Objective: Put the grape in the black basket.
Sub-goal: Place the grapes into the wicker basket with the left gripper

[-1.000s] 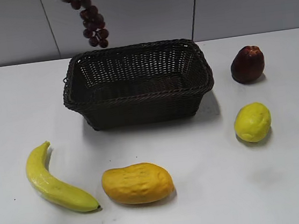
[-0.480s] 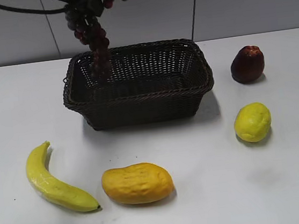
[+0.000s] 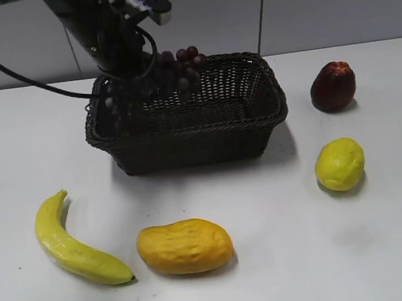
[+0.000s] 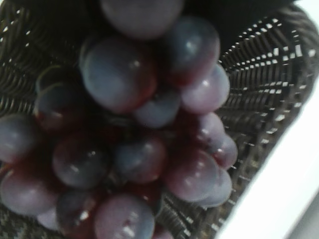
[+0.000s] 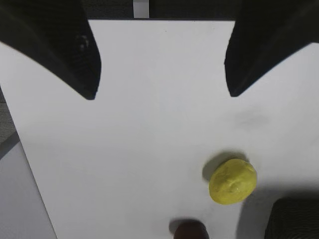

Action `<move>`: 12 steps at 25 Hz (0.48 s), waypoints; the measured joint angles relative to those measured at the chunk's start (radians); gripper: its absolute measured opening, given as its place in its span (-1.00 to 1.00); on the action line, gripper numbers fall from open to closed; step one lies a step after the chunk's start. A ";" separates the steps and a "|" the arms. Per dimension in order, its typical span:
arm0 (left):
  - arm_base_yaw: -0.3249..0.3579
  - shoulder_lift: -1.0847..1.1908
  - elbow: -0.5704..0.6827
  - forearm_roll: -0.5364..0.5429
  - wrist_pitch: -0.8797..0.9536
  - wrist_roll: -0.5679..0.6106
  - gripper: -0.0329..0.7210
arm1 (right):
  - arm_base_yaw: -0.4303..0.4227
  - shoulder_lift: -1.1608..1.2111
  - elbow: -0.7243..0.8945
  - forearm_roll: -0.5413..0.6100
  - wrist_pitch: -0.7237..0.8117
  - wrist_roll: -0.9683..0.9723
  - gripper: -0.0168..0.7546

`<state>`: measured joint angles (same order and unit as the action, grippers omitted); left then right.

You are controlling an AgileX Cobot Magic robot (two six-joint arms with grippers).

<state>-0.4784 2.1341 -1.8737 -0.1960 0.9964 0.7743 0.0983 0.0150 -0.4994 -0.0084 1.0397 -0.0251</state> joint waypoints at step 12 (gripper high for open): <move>0.000 0.038 0.071 -0.179 -0.128 0.080 -0.12 | 0.000 0.000 0.000 0.000 0.000 0.000 0.57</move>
<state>-0.4784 2.1720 -1.8023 -0.3754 0.8684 0.8543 0.0983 0.0150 -0.4994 -0.0084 1.0397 -0.0251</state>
